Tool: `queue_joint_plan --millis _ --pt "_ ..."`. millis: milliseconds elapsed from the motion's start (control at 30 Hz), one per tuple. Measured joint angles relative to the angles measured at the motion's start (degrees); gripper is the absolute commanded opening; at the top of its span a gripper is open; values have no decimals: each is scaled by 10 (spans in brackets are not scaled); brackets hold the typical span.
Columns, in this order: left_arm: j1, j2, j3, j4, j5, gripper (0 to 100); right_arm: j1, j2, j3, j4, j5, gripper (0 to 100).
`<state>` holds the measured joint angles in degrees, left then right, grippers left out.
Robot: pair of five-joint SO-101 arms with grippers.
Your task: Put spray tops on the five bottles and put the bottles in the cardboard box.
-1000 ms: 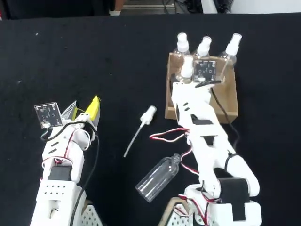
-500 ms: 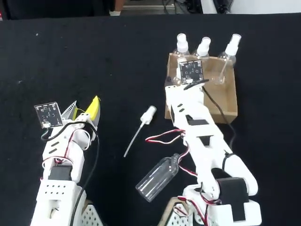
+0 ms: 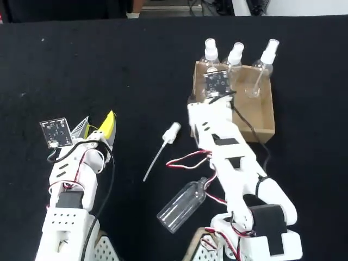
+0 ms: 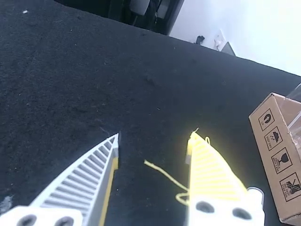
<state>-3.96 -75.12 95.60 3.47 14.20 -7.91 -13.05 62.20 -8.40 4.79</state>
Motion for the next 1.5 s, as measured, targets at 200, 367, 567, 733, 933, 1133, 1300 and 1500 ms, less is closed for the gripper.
queue_joint_plan --millis 200,367,567,733,933,1133,1300,1500 --pt "0 0 0 0 0 230 -24 0 0 3 0 343" --pt "0 0 0 0 0 230 -23 0 0 3 0 344" --pt "0 0 0 0 0 230 -23 0 0 3 0 345" --pt "0 0 0 0 0 230 -22 0 0 3 0 345" --pt "0 0 0 0 0 230 -22 -3 0 10 -18 440" --pt "0 0 0 0 0 230 -22 -65 0 83 -41 431" --pt "0 0 0 0 0 230 -22 -137 35 119 -42 428" --pt "0 0 0 0 0 230 -5 -254 104 120 -42 426"
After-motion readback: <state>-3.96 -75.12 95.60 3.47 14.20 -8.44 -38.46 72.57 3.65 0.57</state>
